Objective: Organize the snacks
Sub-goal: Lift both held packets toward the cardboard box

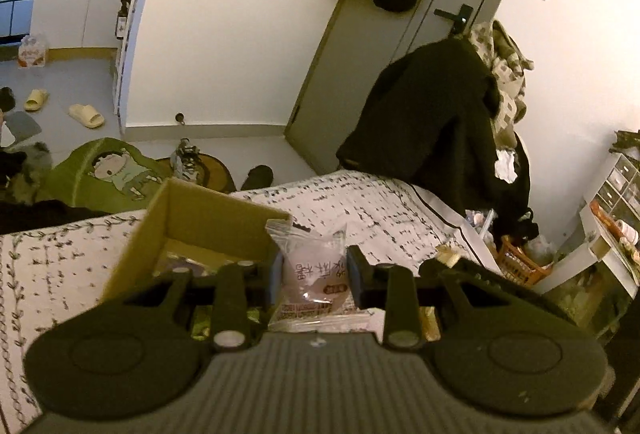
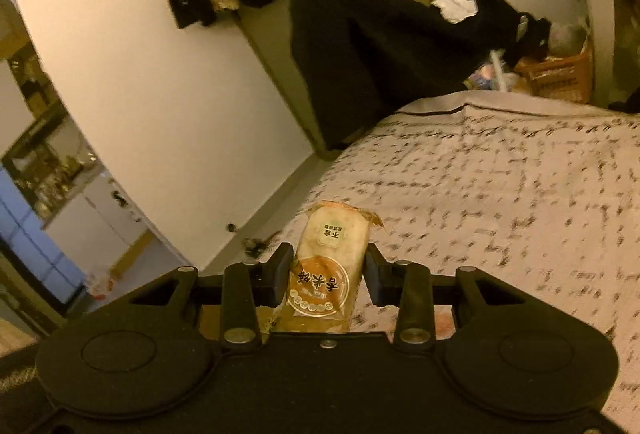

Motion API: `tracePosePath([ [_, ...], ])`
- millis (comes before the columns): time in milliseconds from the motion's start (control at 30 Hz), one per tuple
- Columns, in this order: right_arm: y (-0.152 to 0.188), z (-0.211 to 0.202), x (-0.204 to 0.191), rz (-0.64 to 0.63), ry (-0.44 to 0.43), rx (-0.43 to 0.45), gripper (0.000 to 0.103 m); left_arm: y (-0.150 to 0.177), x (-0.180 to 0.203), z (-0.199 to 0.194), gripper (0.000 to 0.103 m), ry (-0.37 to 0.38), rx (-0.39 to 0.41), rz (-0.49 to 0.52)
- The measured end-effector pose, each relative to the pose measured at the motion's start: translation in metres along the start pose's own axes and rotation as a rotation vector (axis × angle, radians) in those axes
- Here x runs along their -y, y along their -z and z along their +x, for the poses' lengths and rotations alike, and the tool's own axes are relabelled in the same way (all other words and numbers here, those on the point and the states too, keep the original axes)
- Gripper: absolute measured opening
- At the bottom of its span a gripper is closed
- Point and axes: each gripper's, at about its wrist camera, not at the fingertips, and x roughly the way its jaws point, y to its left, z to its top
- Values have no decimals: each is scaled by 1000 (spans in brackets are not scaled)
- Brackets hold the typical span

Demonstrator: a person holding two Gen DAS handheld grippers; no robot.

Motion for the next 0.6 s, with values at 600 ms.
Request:
tracePosePath([
  [600, 38, -1, -69, -119, -180, -57, 38, -34, -63, -31, 32, -29, 41, 47],
])
